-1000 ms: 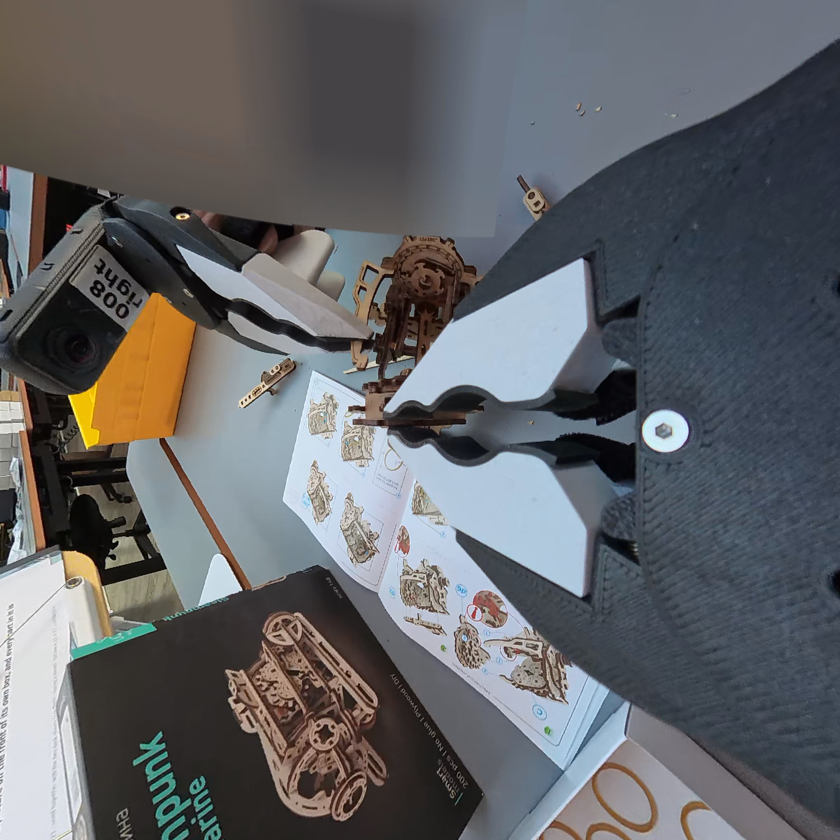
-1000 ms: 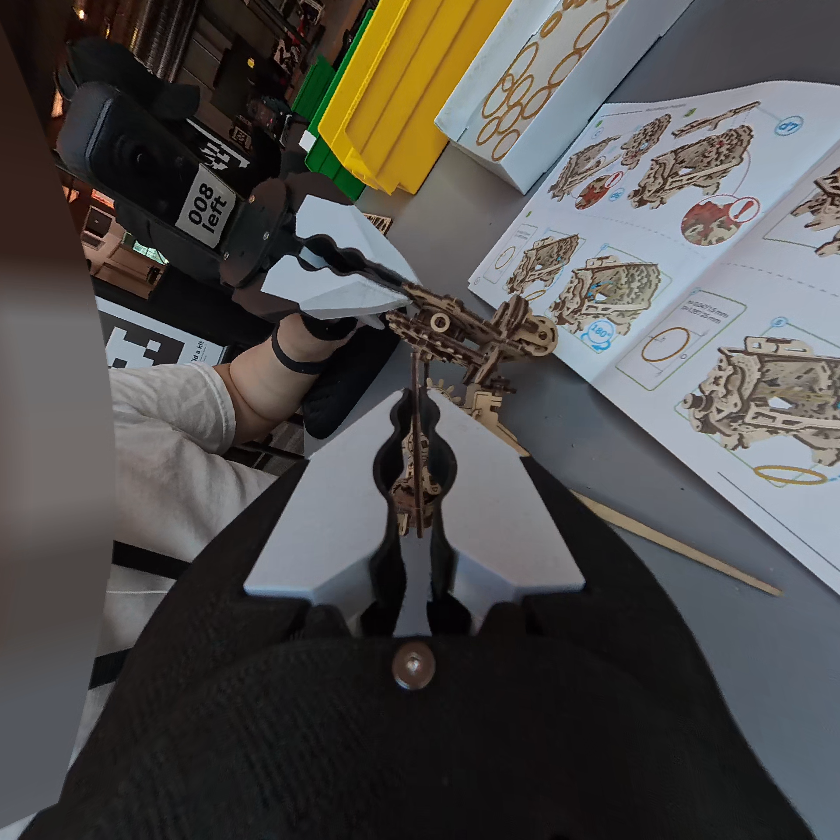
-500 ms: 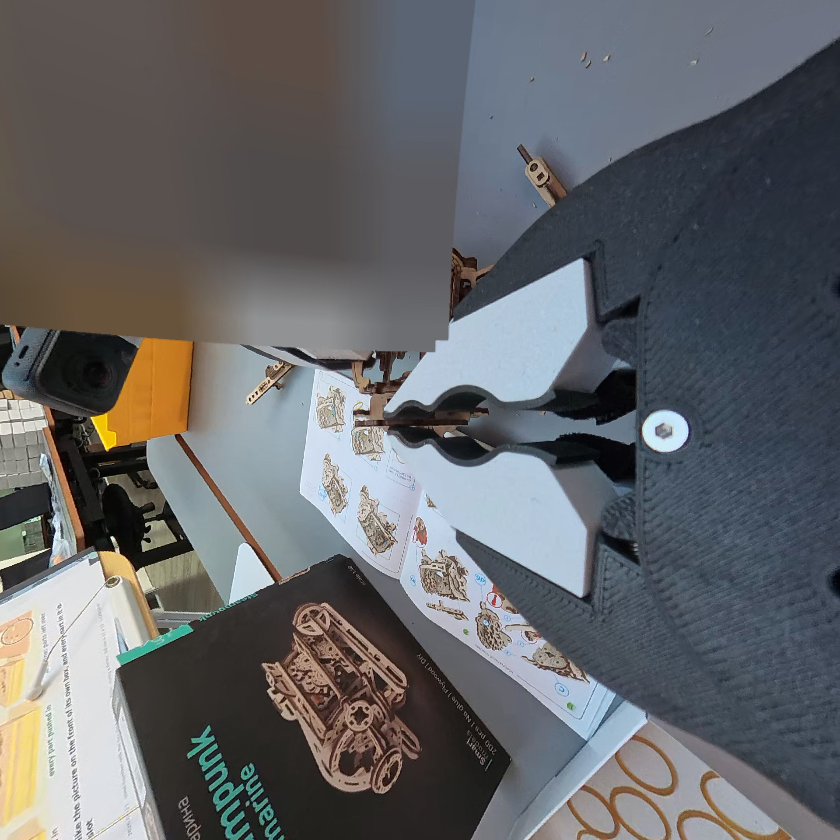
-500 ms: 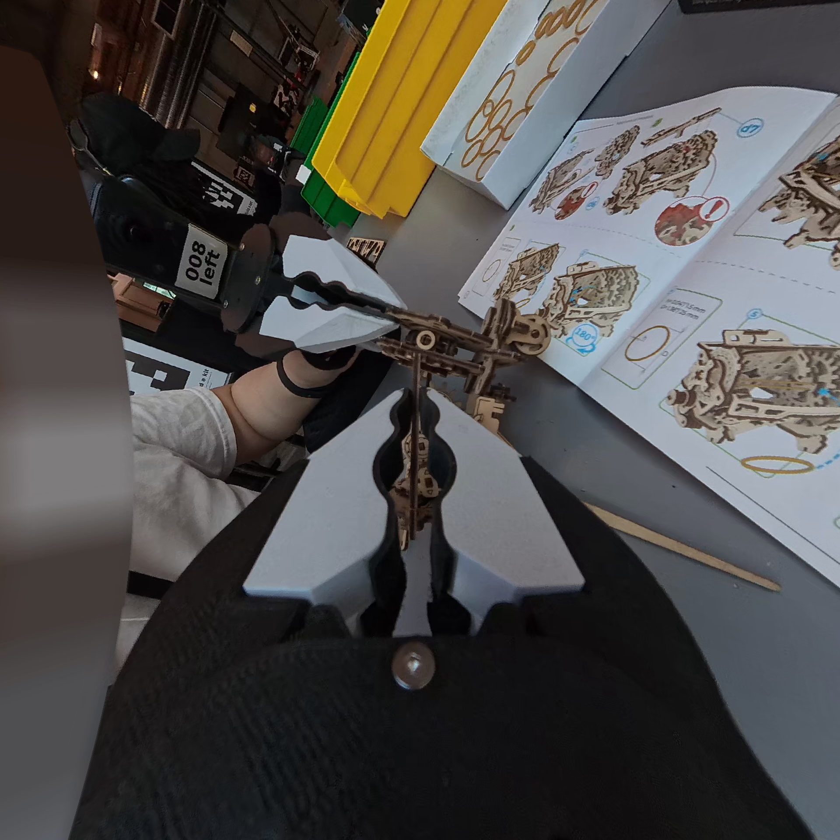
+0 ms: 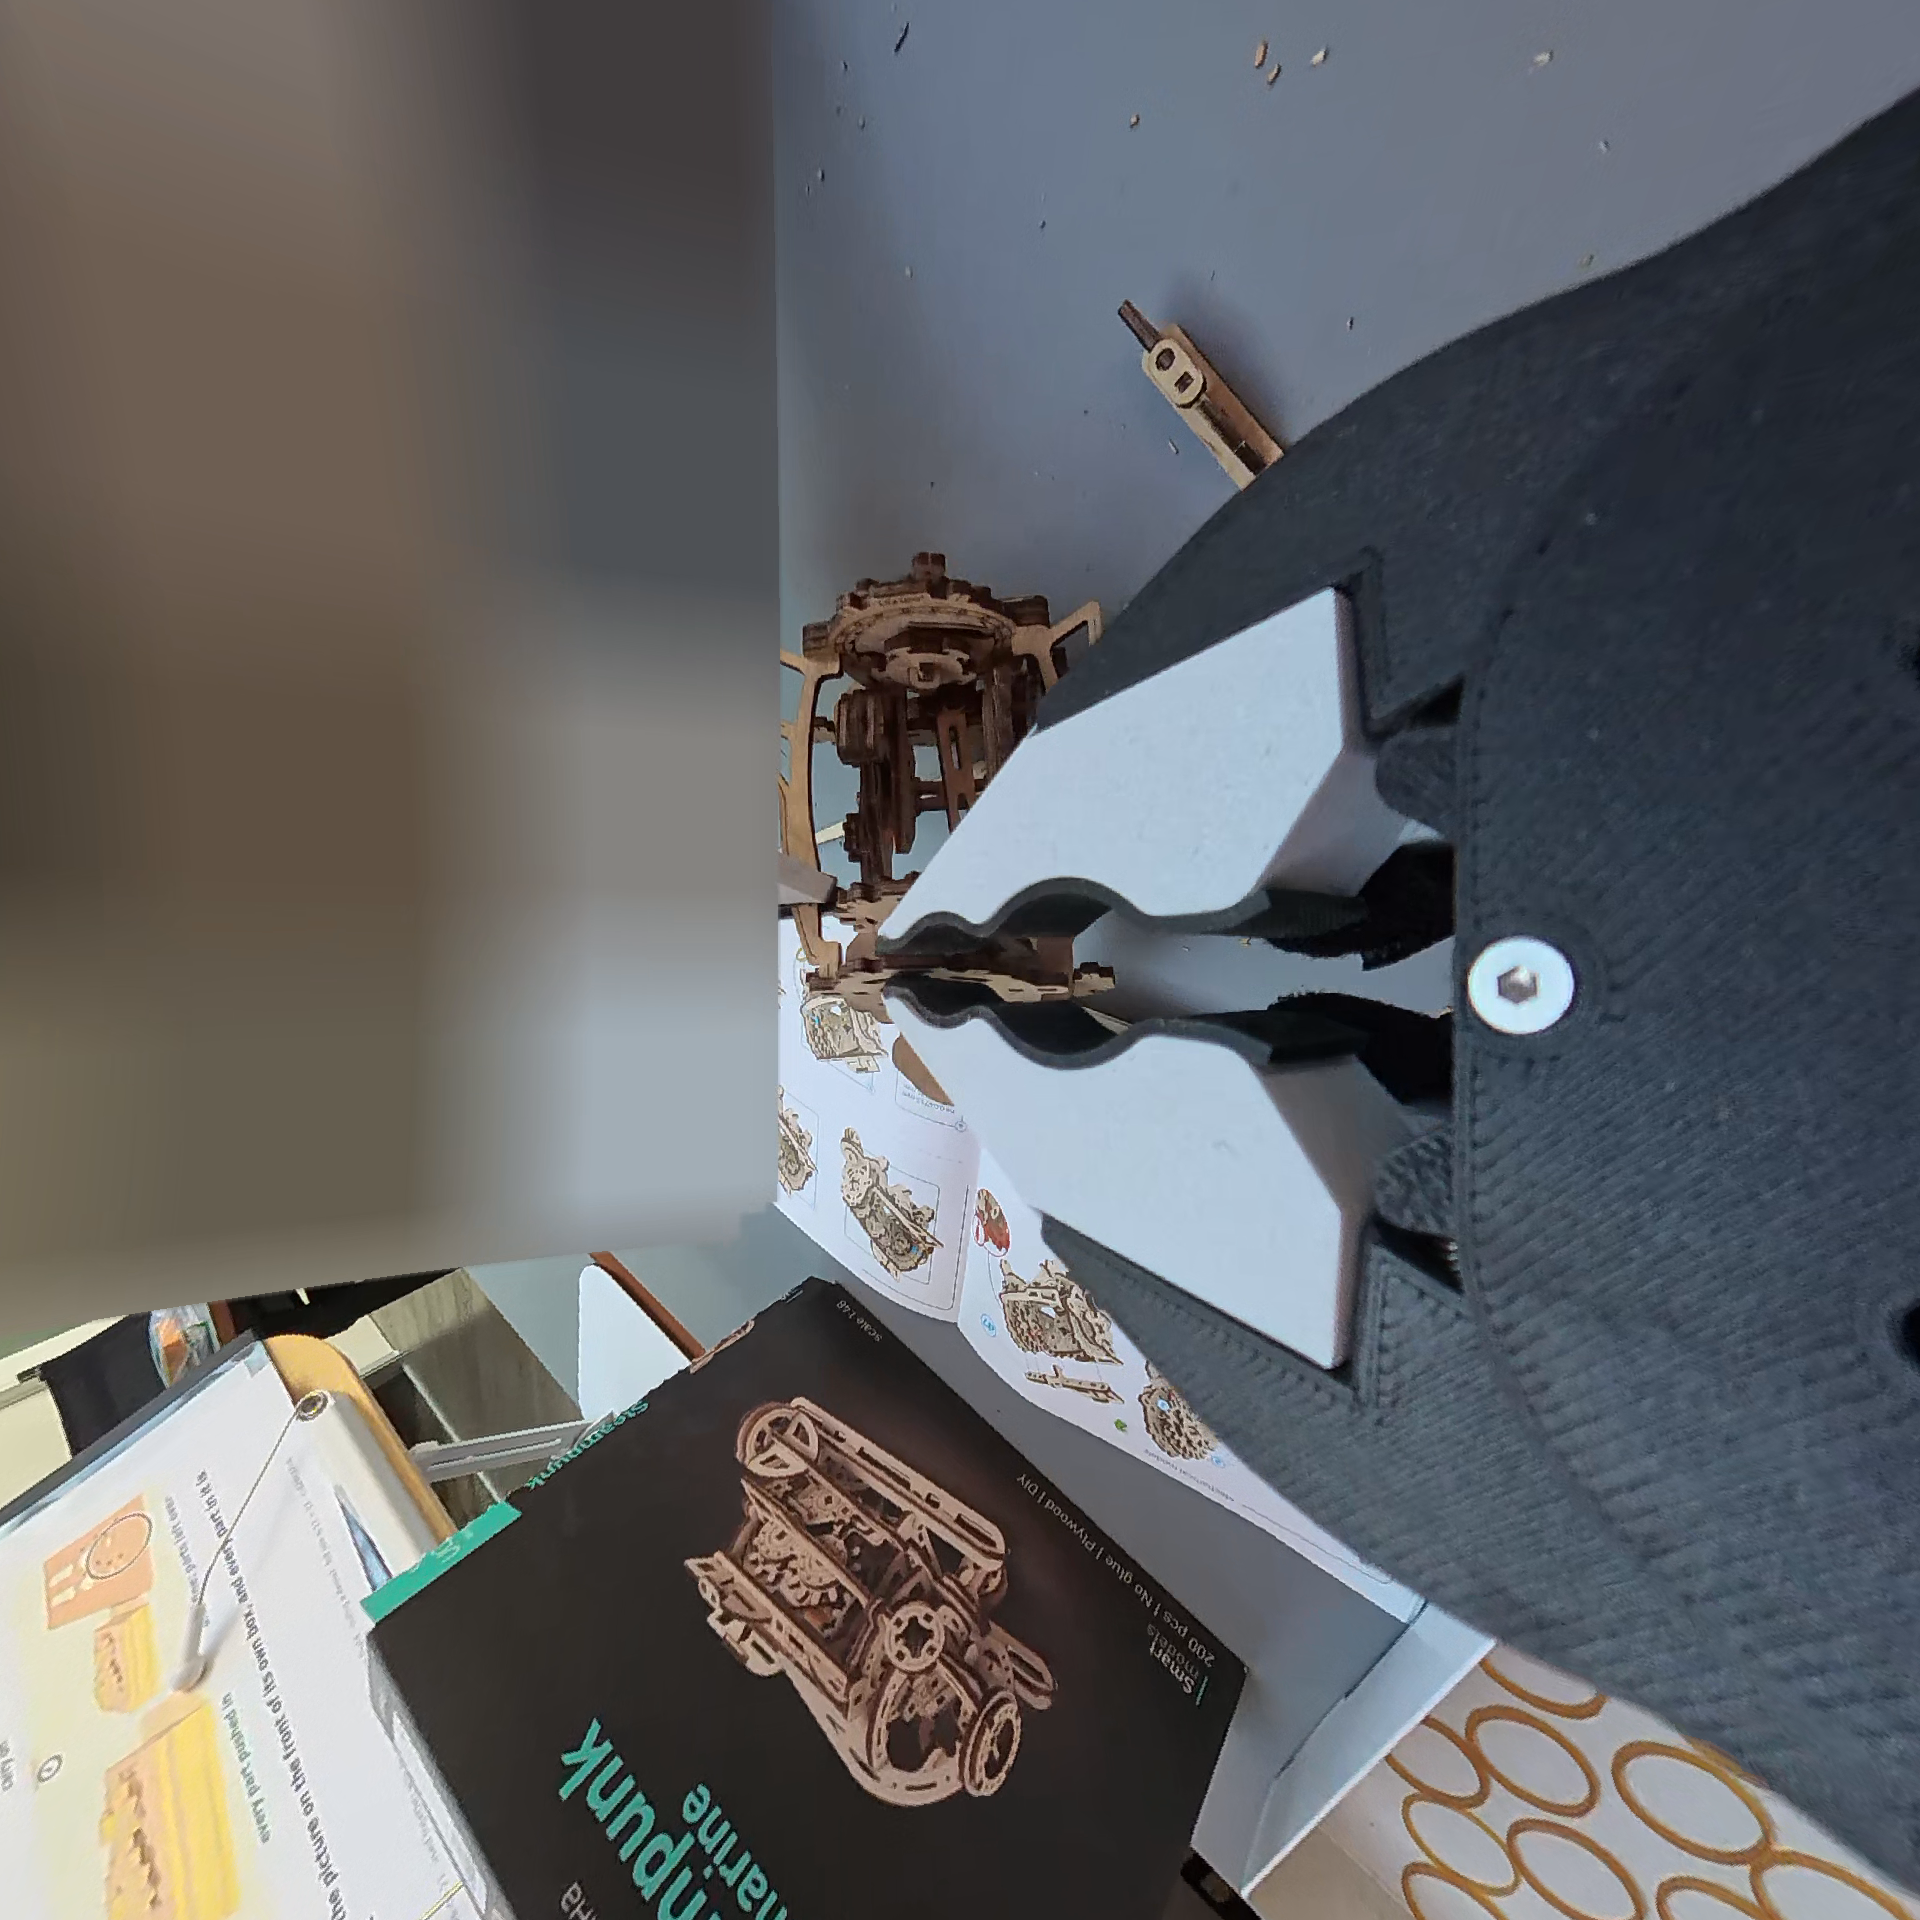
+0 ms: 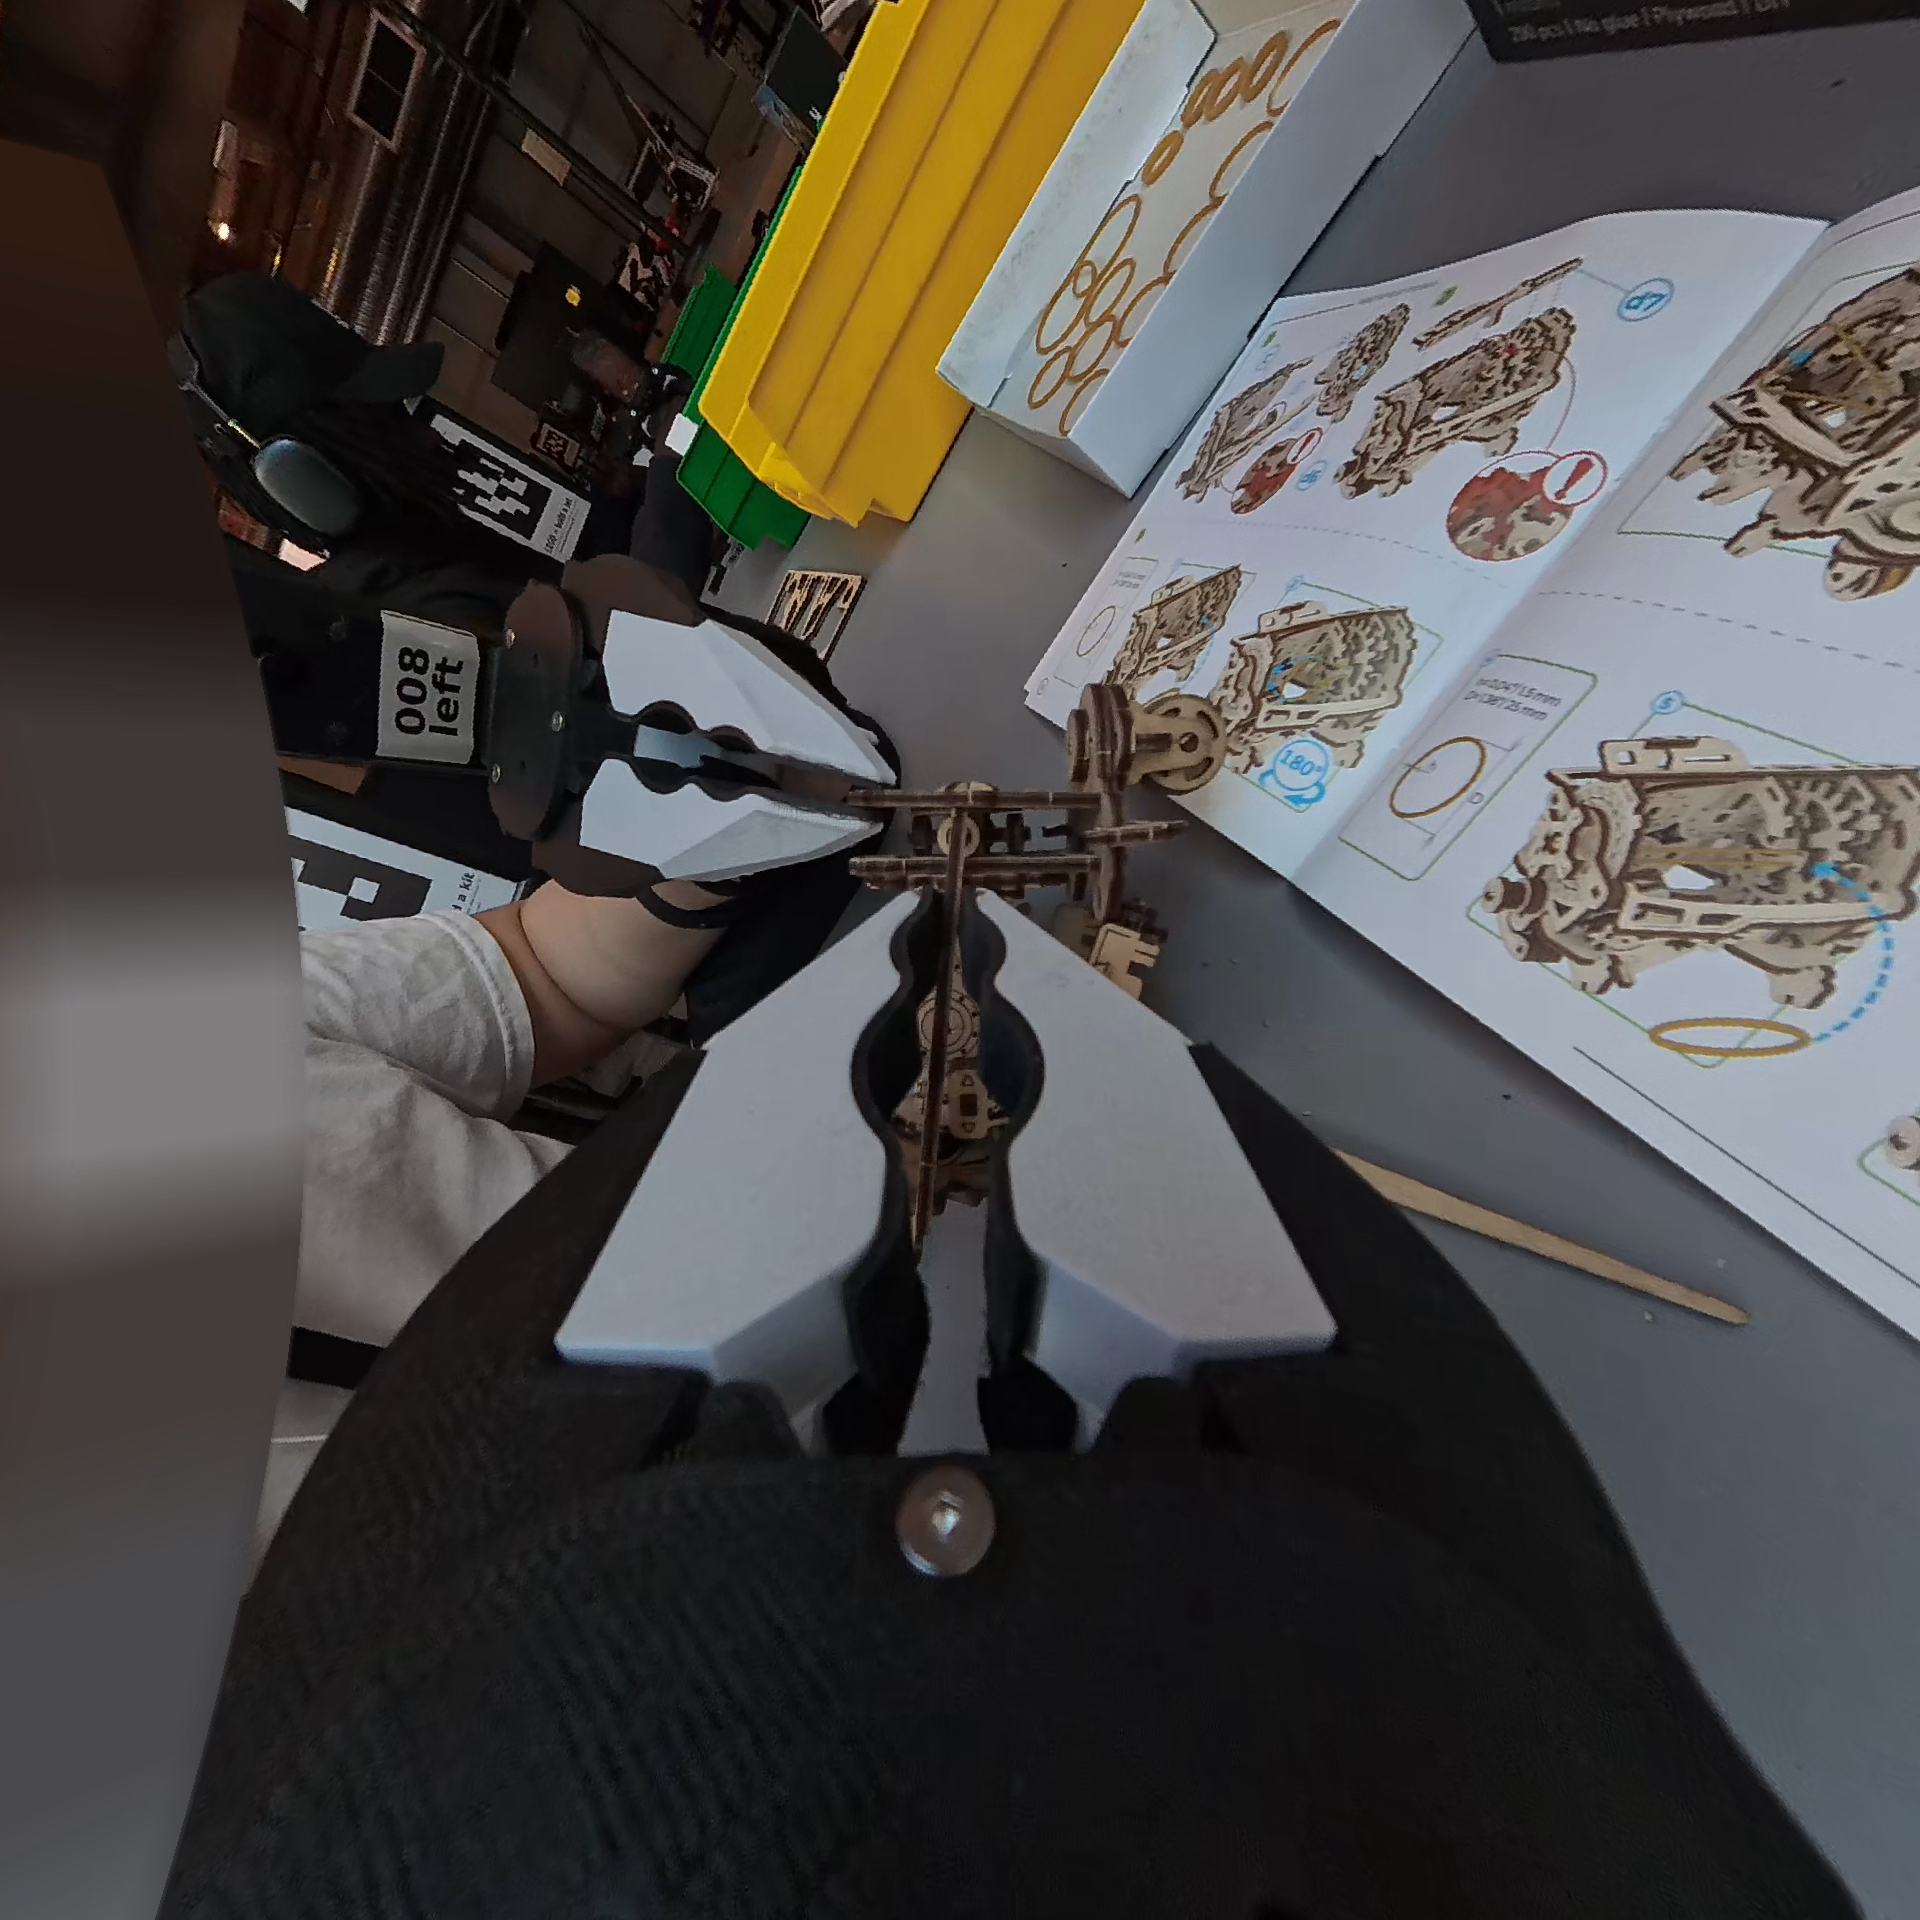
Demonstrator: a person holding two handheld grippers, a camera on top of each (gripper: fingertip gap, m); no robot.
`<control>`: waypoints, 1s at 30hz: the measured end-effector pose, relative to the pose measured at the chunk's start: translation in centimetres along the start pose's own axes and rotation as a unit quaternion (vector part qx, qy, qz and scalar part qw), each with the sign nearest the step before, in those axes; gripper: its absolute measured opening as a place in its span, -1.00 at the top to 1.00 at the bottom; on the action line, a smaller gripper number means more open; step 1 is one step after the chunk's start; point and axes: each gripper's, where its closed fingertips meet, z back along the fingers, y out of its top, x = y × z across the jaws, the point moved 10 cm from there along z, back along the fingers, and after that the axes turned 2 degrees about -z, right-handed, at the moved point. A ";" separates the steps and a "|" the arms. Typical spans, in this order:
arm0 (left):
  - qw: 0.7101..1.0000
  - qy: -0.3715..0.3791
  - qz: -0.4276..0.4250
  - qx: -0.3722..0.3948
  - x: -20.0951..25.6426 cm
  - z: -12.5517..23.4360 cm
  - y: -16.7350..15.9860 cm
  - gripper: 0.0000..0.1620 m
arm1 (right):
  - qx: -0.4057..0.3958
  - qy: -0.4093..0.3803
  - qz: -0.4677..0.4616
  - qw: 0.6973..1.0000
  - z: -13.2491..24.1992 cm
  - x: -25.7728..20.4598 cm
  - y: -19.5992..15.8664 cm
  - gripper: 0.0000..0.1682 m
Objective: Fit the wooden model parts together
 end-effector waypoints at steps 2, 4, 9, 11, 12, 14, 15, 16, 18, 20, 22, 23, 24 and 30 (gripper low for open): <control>1.000 -0.007 0.012 -0.004 -0.1 -0.1 -0.1 0.98 | 0.002 0.002 0.003 1.000 0.0 0.1 0.0 0.99; 1.000 -0.013 0.026 -0.002 -0.3 0.0 -0.2 0.98 | 0.005 0.001 0.005 1.000 0.0 0.1 -0.1 0.98; 0.998 -0.040 0.049 0.008 -0.5 0.0 -0.4 0.97 | 0.005 0.009 0.000 1.000 -0.1 0.4 -0.1 0.98; 0.995 -0.065 0.070 0.012 -0.8 0.0 -0.6 0.96 | -0.001 0.015 0.015 1.000 -0.3 0.2 -0.1 0.98; 0.993 -0.082 0.084 0.010 -0.9 -0.1 -0.8 0.96 | 0.000 0.018 0.019 1.000 -0.4 0.1 -0.1 0.98; 0.990 -0.093 0.105 0.009 -1.0 -0.2 -1.1 0.96 | -0.001 0.010 0.020 1.000 -0.7 0.2 -0.2 0.98; 0.990 -0.090 0.109 0.010 -1.1 -0.2 -1.1 0.96 | 0.000 0.010 0.015 1.000 -0.7 0.2 -0.2 0.98; 0.990 -0.088 0.111 0.009 -1.1 -0.1 -1.2 0.96 | -0.002 0.014 0.009 1.000 -0.7 0.3 -0.3 0.98; 0.990 -0.083 0.112 0.005 -1.3 0.0 -1.3 0.97 | -0.008 0.016 0.004 1.000 -0.6 0.4 -0.3 0.98; 0.990 -0.084 0.116 -0.001 -1.4 0.0 -1.4 0.97 | -0.007 0.016 -0.002 1.000 -0.5 0.4 -0.3 0.98; 0.988 -0.088 0.125 -0.007 -1.6 0.0 -1.2 0.91 | -0.009 0.009 -0.007 1.000 -0.5 0.4 -0.4 0.98; 0.987 -0.090 0.133 -0.010 -1.7 0.0 -1.1 0.81 | -0.010 0.006 -0.009 1.000 -0.5 0.5 -0.4 0.98; 0.986 -0.092 0.142 -0.015 -2.0 0.0 -0.9 0.70 | -0.012 0.004 -0.012 1.000 -0.5 0.5 -0.4 0.98; 0.957 -0.178 0.215 -0.080 -4.1 -1.0 0.8 0.47 | -0.009 -0.006 -0.028 1.000 -0.5 0.6 -0.5 0.98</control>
